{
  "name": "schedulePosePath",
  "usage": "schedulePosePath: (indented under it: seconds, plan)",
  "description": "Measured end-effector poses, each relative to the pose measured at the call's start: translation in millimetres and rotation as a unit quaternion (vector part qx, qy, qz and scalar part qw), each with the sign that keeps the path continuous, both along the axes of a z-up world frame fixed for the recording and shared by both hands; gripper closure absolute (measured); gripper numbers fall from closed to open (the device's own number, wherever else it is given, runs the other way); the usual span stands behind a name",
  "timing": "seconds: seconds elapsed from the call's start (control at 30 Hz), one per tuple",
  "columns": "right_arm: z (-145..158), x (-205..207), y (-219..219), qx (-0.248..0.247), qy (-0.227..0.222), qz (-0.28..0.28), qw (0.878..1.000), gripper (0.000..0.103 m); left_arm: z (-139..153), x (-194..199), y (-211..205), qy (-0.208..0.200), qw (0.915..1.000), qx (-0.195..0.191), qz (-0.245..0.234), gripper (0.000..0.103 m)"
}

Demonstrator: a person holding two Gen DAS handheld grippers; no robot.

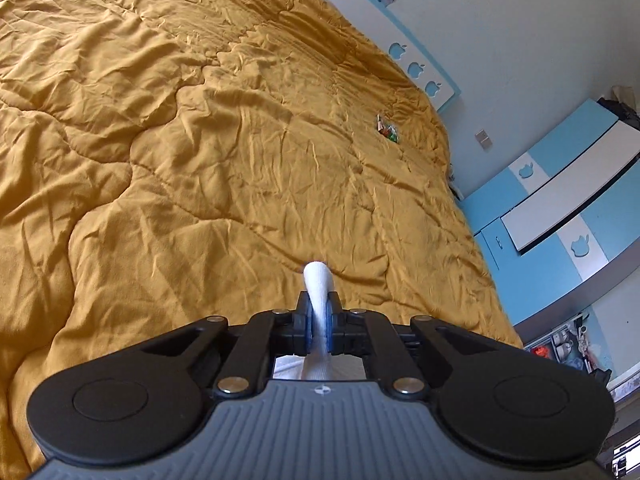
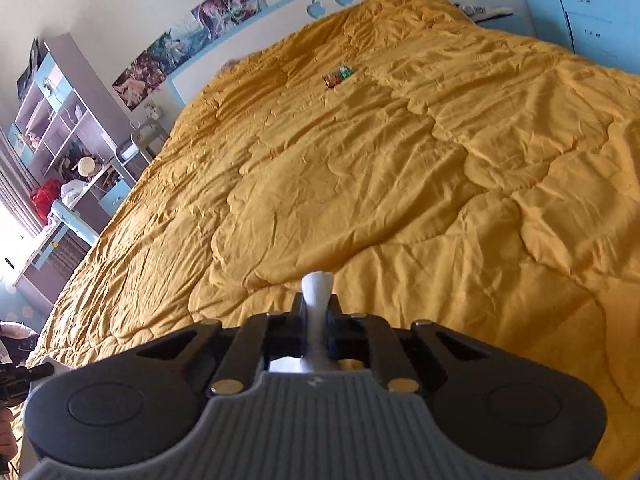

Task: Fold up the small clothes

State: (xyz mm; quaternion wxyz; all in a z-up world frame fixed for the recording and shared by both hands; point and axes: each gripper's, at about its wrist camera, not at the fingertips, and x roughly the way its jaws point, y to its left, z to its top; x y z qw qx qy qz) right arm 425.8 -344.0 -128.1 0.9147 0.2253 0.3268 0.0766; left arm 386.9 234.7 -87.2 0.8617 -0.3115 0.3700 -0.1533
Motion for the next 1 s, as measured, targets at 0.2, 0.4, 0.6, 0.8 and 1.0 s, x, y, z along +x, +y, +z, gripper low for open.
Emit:
schedulePosePath:
  seconds: [0.2,0.4,0.6,0.8,1.0]
  plan:
    - [15,20,2,-0.025,-0.010,-0.025,0.999,0.100,-5,22,-6,0.017,0.9994,0.014,0.025,0.097]
    - [-8,43,18,-0.086,0.029,-0.008,0.996,0.099,-47,40,-7,0.082,0.9946,0.038,0.052,0.094]
    - [-12,33,12,-0.151,0.055,-0.062,0.985,0.051,-41,28,-3,0.056,0.9847,0.140,0.088,0.056]
    - [32,-29,-15,-0.145,0.000,-0.083,0.986,0.040,3,-17,-2,-0.019,0.9632,0.231,0.137,0.039]
    - [54,-115,-12,-0.171,-0.011,-0.056,0.984,0.033,40,-88,-17,-0.062,0.9622,0.233,0.127,0.031]
